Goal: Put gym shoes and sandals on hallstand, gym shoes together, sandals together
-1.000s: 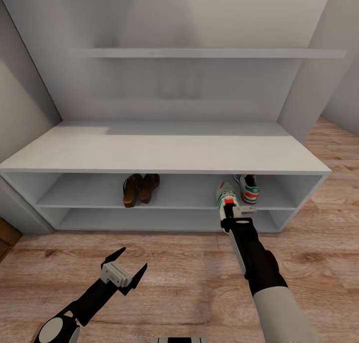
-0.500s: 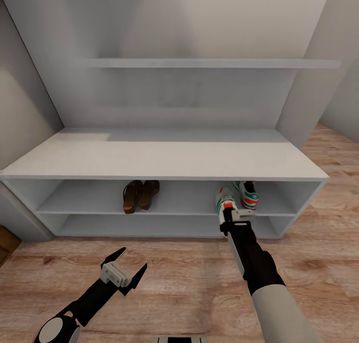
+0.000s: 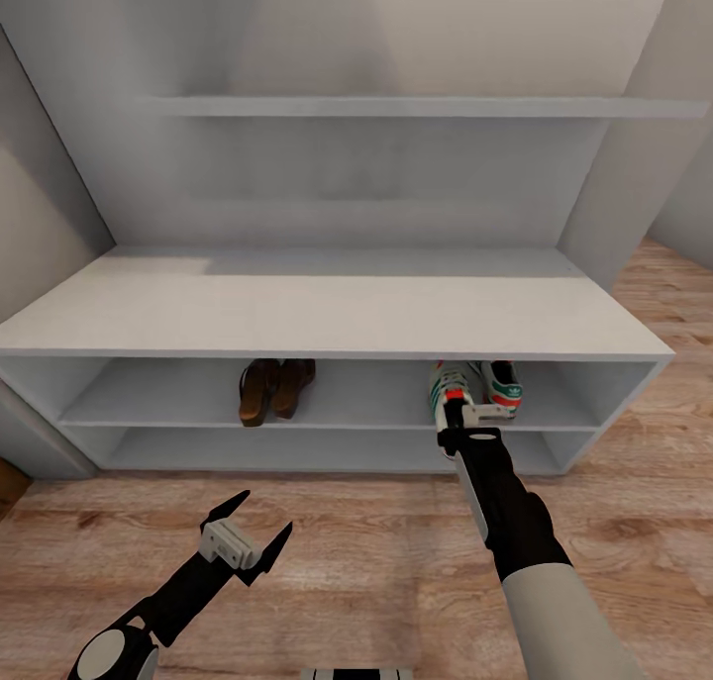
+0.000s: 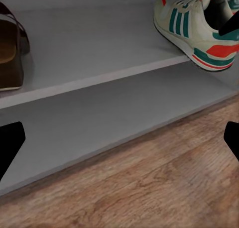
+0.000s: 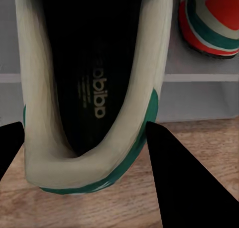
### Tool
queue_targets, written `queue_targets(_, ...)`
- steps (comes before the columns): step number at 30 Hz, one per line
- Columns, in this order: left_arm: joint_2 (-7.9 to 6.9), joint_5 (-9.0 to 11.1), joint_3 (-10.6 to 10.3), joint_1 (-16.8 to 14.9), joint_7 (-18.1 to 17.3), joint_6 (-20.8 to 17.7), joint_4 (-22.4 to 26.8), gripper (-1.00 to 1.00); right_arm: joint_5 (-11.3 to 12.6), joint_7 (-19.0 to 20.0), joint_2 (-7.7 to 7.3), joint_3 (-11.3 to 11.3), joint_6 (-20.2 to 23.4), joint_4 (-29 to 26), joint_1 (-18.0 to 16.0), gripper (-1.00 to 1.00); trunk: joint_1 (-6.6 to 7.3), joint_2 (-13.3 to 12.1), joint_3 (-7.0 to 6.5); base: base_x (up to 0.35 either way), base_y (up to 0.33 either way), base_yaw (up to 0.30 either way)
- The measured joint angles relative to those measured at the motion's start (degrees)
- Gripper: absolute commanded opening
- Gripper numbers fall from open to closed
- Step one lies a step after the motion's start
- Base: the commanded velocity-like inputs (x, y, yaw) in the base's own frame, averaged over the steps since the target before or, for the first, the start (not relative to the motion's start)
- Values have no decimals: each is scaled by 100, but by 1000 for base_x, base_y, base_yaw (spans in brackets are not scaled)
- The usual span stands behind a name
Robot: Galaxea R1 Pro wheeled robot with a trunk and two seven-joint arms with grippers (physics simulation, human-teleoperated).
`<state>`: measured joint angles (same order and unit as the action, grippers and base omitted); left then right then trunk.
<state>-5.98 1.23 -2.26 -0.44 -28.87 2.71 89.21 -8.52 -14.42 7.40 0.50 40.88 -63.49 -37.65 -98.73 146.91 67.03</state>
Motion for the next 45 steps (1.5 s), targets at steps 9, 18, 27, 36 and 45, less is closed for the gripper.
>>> queue_targets(9, 0, 0, 0, 0, 0, 0, 0, 100, 9, 3, 0, 2, 1, -41, 1, -100, 1, 1, 0, 109, 0, 0)
queue_targets(18, 0, 0, -2, 0, -4, 2, 0, 100, 25, -3, 0, 0, -3, -87, 1, -100, 0, 0, 0, 61, 0, 0)
queue_targets(27, 0, 0, -2, 0, -5, 2, 0, 100, 46, 0, -3, -1, -7, -89, 1, -100, 0, 0, 0, 10, 0, 0)
queue_targets(36, 0, 0, -2, 0, -5, 2, 0, 100, 56, 1, -7, -2, -9, -89, 1, -100, 0, 0, 0, 2, 0, 0)
queue_targets(45, 0, 0, -3, 0, -5, 2, 0, 100, 59, -1, -8, -1, -8, -91, 2, -100, 0, 0, 0, 18, 0, 0)
